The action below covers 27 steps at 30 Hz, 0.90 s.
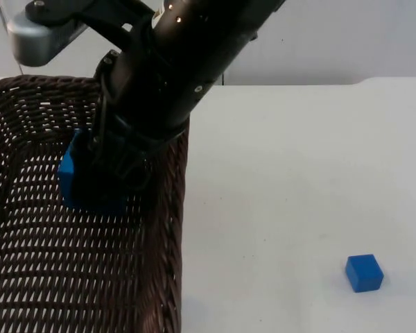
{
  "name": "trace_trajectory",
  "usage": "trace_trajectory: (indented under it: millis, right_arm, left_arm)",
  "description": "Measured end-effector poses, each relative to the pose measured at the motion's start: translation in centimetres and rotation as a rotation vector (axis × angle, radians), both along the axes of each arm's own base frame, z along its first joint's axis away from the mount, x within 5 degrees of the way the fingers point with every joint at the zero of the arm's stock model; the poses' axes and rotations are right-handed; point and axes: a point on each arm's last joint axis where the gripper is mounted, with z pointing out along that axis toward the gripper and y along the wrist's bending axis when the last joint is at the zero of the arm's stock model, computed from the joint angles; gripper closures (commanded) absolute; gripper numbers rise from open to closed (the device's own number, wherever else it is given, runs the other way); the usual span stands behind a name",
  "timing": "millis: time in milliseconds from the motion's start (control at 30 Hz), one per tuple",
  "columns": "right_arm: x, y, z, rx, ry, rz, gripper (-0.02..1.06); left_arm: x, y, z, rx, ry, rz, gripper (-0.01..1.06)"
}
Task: Pick up the basket with the left hand and place the largest block into the basket with the right hand.
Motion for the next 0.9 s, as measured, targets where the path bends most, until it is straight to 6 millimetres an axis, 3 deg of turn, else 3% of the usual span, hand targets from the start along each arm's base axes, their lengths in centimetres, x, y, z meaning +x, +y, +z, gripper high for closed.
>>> trace_trajectory:
  millis: [167,333,500,633,900]
  right_arm:
    - [0.0,-0.2,0.7,0.002,-0.022,-0.007,0.26]
    - [0.2,-1.4,3.5,0.051,-0.034,-0.07,0.26]
    - [0.3,-4.2,7.4,0.085,-0.024,-0.129,0.26]
    - [-0.1,-5.5,8.9,0.096,-0.022,-0.147,0.26]
    - [-2.0,-8.1,9.4,0.111,-0.011,-0.19,0.26]
  left_arm:
    - [0.0,0.0,0.0,0.0,0.0,0.0,1.05]
    - [0.0,0.0,0.0,0.003,-0.002,-0.002,1.05]
    - [0.0,0.0,0.0,0.005,-0.002,-0.003,1.05]
    - [0.0,0.0,0.0,0.005,-0.002,-0.003,1.05]
    - [0.0,0.0,0.0,0.005,-0.002,-0.003,1.05]
